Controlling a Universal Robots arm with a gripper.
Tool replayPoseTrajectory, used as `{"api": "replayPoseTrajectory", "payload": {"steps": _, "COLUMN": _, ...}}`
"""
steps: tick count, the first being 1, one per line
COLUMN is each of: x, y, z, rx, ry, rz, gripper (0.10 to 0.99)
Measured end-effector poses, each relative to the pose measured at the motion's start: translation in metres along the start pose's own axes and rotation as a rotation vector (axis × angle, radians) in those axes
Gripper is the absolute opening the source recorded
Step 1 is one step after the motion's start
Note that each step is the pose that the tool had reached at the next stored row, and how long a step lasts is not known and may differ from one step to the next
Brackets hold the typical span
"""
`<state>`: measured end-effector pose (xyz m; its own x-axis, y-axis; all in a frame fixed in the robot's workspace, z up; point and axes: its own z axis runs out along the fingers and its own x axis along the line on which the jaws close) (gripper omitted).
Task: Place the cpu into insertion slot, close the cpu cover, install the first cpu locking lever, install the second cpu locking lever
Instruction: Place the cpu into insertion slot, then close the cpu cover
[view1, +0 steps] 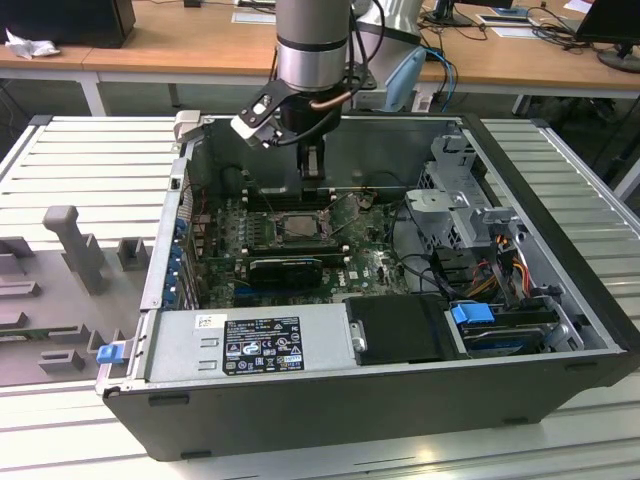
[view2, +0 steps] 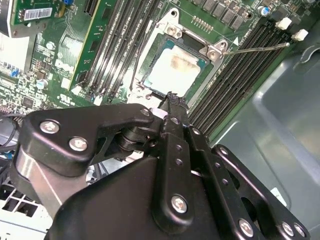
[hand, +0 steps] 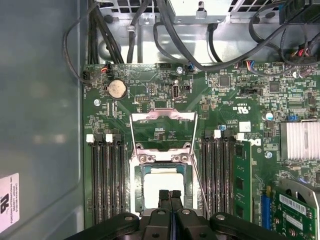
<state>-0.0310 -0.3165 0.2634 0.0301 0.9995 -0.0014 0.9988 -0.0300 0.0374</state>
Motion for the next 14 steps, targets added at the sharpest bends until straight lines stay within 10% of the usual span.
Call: {"api": "replayPoseTrajectory", "payload": {"steps": 14, "x": -0.0017, "y": 0.0043, "z": -0.0104, "rx": 0.007, "ry": 0.0127, "rz": 0.002, "gripper": 0.106}}
